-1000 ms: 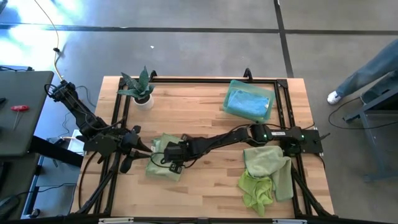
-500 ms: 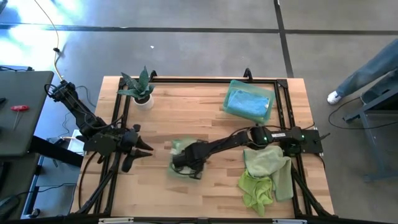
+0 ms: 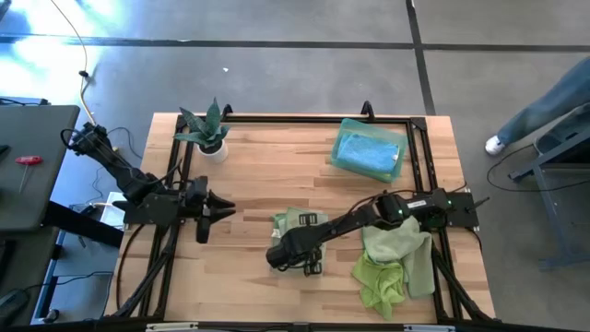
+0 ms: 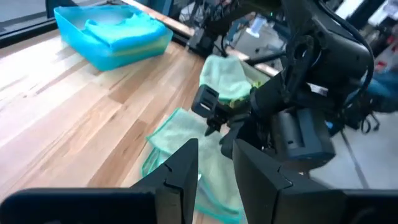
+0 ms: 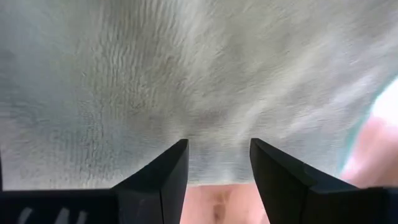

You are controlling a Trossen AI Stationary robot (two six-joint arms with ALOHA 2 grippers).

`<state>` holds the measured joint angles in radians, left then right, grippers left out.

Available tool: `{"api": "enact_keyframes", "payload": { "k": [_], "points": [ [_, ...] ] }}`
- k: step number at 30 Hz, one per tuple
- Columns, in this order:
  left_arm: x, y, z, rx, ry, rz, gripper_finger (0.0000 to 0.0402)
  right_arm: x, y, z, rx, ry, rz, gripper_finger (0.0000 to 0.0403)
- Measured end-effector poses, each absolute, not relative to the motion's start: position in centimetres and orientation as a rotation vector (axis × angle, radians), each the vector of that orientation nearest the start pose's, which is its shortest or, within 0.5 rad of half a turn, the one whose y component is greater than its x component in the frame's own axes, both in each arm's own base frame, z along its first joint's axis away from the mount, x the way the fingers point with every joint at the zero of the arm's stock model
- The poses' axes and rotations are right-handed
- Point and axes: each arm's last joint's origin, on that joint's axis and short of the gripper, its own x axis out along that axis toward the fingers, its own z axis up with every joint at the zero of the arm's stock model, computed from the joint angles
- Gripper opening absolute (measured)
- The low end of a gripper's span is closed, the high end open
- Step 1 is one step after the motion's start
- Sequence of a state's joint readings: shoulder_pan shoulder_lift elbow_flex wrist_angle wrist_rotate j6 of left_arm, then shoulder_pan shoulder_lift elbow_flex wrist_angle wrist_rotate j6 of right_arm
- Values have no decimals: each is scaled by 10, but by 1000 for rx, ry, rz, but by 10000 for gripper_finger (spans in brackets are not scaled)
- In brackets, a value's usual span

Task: Fold microfiber towels
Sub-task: Fold the left green microfiber cloth, then stack the folded left green microfiber cloth on top of the folded blue microfiber cloth

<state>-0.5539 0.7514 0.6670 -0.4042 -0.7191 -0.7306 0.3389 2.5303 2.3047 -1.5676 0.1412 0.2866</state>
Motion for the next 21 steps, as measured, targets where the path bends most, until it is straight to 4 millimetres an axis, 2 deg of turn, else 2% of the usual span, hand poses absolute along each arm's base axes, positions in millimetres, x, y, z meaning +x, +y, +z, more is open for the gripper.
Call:
{"api": "enact_keyframes", "payload": {
  "k": [5, 9, 15, 21],
  "points": [
    [151, -68, 284, -472, 270, 283, 92, 440, 146, 194, -242, 1652, -88, 165],
    [159, -72, 283, -491, 253, 270, 92, 434, 142, 225, -239, 1583, -70, 165],
    [173, -80, 279, -504, 238, 262, 92, 424, 139, 251, -211, 1541, -69, 165],
    [200, -96, 256, -460, 299, 277, 92, 401, 151, 296, -93, 1455, -37, 165]
  ]
}}
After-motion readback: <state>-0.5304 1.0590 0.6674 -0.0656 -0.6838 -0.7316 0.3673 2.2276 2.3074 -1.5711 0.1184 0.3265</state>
